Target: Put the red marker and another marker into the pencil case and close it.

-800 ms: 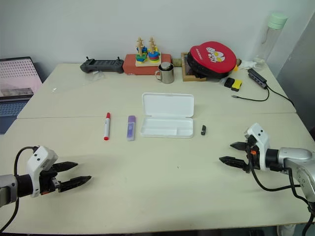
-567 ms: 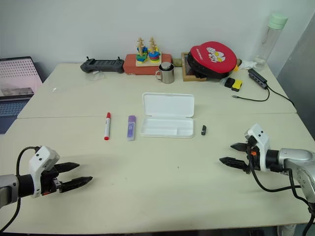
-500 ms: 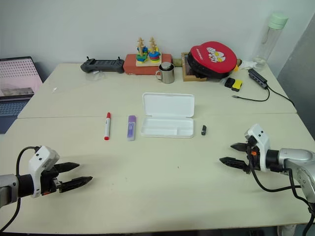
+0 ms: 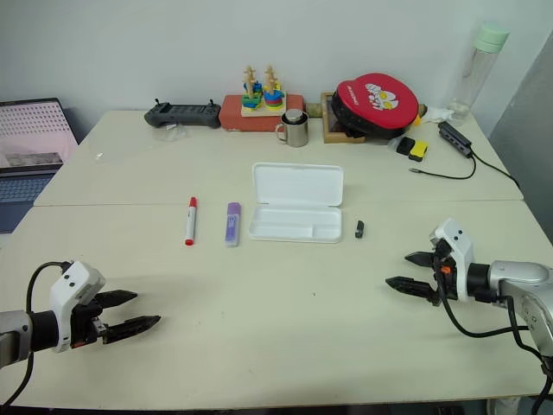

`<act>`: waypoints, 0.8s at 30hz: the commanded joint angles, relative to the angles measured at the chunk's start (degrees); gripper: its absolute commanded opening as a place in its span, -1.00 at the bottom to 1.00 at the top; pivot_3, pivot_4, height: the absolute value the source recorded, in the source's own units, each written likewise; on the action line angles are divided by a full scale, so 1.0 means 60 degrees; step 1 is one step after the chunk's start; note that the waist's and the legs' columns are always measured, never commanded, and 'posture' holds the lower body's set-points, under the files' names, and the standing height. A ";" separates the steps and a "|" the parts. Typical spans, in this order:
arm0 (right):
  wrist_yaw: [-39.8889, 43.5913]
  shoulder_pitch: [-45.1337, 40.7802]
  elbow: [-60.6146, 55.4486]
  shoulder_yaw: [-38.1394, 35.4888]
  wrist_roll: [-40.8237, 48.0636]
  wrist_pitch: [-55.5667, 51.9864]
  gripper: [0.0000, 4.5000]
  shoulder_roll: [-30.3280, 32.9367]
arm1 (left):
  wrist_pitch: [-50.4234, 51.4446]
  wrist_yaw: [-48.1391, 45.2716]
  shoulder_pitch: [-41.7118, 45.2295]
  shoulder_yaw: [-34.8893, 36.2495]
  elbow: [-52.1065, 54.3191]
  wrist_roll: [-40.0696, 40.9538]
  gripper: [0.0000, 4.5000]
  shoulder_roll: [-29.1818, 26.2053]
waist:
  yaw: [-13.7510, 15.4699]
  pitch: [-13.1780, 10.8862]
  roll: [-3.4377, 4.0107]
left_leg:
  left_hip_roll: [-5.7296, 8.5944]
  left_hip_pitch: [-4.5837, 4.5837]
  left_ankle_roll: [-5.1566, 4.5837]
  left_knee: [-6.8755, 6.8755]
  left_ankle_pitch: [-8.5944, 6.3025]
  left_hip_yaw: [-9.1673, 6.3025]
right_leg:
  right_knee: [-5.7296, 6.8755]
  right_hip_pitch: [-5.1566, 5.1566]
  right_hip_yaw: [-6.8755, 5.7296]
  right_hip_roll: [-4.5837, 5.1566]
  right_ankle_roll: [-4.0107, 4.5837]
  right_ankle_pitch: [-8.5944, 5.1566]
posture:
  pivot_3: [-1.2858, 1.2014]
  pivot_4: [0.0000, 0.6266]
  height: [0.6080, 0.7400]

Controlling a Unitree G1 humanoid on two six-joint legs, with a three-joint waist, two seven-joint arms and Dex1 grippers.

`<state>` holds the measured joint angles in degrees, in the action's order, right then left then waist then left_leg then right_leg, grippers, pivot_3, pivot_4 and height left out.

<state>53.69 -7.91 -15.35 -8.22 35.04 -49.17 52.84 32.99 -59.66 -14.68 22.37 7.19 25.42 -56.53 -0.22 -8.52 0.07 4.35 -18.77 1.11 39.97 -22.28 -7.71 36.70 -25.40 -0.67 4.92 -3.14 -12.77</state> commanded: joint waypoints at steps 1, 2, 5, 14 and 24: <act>0.0077 -0.0071 -0.0264 -0.0242 0.0098 0.0029 0.99 0.0136 | -0.0238 -0.0168 -0.0046 -0.0013 0.0100 -0.0158 1.00 -0.0119 | 0.0000 0.0000 0.0000 | 0.0000 0.0000 0.0000 0.0000 0.0000 0.0000 | 0.0000 0.0000 -0.0001 0.0000 0.0000 0.0000 | 0.03 -0.52 1.00; 0.0080 -0.0051 -0.0271 -0.0259 0.0104 0.0029 0.99 0.0138 | -0.0254 -0.0185 -0.0022 -0.0021 0.0075 -0.0173 1.00 -0.0128 | 0.0000 0.0000 0.0000 | 0.0000 0.0000 0.0000 0.0000 0.0000 0.0000 | 0.0000 0.0000 0.0000 0.0000 0.0000 0.0000 | 0.03 -0.52 1.00; 0.0086 0.0031 -0.0313 -0.0249 0.0084 0.0058 0.99 0.0137 | -0.0303 -0.0238 0.0051 -0.0048 -0.0009 -0.0212 1.00 -0.0135 | 0.0001 0.0000 0.0000 | 0.0000 0.0000 0.0000 0.0000 0.0000 0.0000 | 0.0000 0.0000 0.0000 0.0000 0.0000 0.0000 | 0.03 -0.52 1.00; 0.0349 -0.0836 -0.0135 -0.0093 0.0201 0.0166 0.99 0.0108 | -0.0366 -0.0075 0.1308 -0.0227 0.0166 0.0098 1.00 0.0148 | 0.0017 -0.0005 -0.0008 | 0.0000 -0.0001 0.0000 0.0004 0.0000 -0.0001 | 0.0002 0.0001 -0.0002 0.0000 0.0000 0.0000 | 0.03 -0.52 1.00; 0.1114 -0.5253 0.2776 0.3824 -0.2322 0.1794 0.99 -0.1912 | 0.0213 0.1502 0.4692 -0.2049 0.1814 0.1111 1.00 0.2718 | -0.0045 -0.0004 -0.0020 | 0.0003 -0.0001 0.0003 0.0016 0.0002 0.0008 | 0.0016 -0.0007 -0.0004 0.0004 0.0000 0.0001 | 0.03 -0.52 1.00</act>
<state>58.89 -36.59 -1.52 11.09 24.79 -41.87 43.22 34.61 -52.37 11.57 12.10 15.60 31.53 -41.54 -0.49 -8.55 -0.05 4.38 -18.79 1.13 40.07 -22.27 -7.64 36.81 -25.47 -0.70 4.95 -3.14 -12.76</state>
